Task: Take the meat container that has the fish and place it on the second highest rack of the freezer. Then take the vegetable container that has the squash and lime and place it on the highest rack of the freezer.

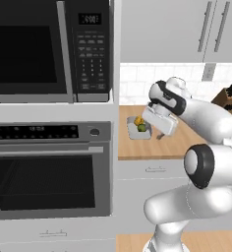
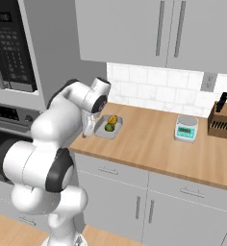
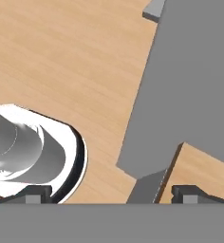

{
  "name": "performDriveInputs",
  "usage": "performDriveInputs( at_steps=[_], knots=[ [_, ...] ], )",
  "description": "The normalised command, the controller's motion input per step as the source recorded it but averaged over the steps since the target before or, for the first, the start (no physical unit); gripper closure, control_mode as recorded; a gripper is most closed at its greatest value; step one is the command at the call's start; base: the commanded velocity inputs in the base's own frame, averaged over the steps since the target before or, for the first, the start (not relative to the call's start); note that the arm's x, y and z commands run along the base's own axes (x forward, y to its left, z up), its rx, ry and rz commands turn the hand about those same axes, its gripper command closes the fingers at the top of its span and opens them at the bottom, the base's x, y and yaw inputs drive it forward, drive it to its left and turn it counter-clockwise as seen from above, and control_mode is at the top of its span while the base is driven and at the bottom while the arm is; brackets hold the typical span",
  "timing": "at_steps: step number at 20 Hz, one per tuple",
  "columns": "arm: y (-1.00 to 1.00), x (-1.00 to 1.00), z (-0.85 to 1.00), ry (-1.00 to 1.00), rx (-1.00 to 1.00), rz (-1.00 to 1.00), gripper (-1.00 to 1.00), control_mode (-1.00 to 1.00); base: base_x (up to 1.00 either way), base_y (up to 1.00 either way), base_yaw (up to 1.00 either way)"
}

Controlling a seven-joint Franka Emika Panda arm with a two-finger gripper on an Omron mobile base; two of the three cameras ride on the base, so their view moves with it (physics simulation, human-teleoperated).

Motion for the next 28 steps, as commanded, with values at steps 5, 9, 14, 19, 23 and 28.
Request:
performDriveInputs(
  at_steps=[5,9,14,19,23,28],
  knots=[
    [0.0,0.3,-0.25,0.02,0.0,-0.16,-1.0,-1.0,0.0,0.0,0.0],
    [0.0,0.48,-0.13,0.03,0.0,-0.14,-1.0,-1.0,0.0,0.0,0.0],
    [0.0,0.39,-0.11,0.03,0.0,-0.05,-1.0,-1.0,0.0,0.0,0.0],
    [0.0,0.26,-0.14,0.02,0.0,0.0,-1.0,-1.0,0.0,0.0,0.0],
    [0.0,0.22,-0.17,0.02,0.0,0.0,-1.0,-1.0,0.0,0.0,0.0],
    [-0.09,0.39,-0.24,0.06,0.0,0.0,-1.0,-1.0,0.0,0.0,0.0]
  ],
)
